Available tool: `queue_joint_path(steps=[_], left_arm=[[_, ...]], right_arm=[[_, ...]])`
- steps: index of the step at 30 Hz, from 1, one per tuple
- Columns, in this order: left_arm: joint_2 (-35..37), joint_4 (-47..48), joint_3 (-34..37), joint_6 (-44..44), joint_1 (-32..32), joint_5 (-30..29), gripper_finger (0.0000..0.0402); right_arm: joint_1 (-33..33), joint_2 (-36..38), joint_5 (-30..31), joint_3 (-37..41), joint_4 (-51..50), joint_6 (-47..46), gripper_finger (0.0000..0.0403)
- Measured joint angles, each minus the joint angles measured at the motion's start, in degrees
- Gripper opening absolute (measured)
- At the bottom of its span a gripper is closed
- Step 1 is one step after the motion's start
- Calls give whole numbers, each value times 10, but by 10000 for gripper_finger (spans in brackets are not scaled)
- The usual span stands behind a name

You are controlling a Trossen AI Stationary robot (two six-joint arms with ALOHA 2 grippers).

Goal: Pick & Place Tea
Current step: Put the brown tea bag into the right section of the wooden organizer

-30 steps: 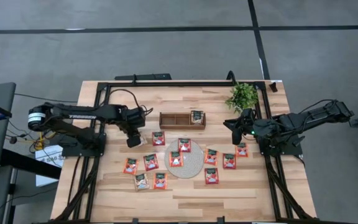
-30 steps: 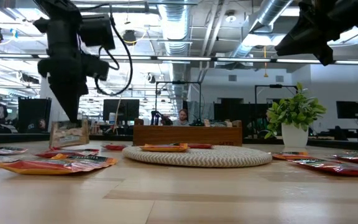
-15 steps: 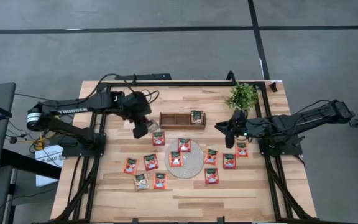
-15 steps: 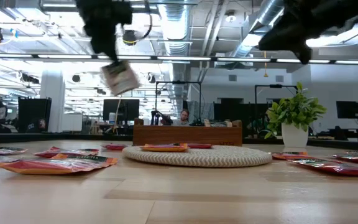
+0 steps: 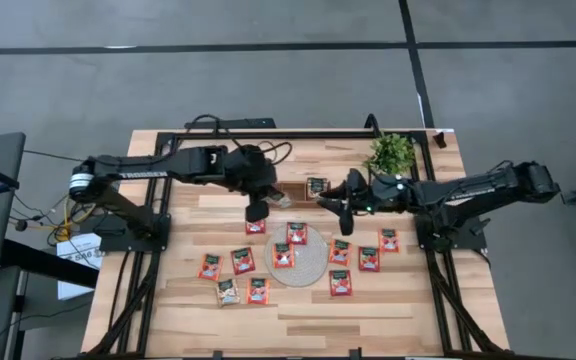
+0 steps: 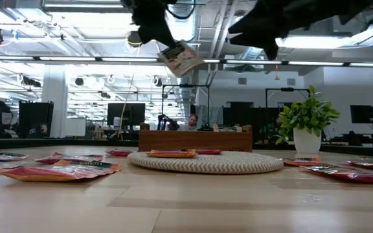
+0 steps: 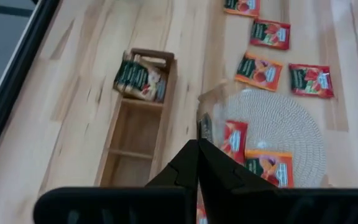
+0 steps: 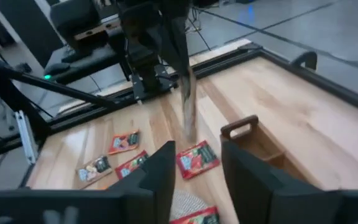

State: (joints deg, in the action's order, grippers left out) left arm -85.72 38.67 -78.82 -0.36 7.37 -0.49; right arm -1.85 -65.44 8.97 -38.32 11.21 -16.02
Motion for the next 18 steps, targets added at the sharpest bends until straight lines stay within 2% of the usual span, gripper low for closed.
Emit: queue_joint_path(steps=[8, 13, 18], left_arm=[[-31, -55, -9, 12, -16, 0, 0], [-34, -55, -9, 16, -18, -11, 0], [-35, -56, -8, 24, -18, -22, 0]], right_arm=[[44, -68, -60, -68, -39, 51, 189], [65, -96, -122, -93, -50, 51, 198], [70, -110, -153, -116, -52, 55, 193]])
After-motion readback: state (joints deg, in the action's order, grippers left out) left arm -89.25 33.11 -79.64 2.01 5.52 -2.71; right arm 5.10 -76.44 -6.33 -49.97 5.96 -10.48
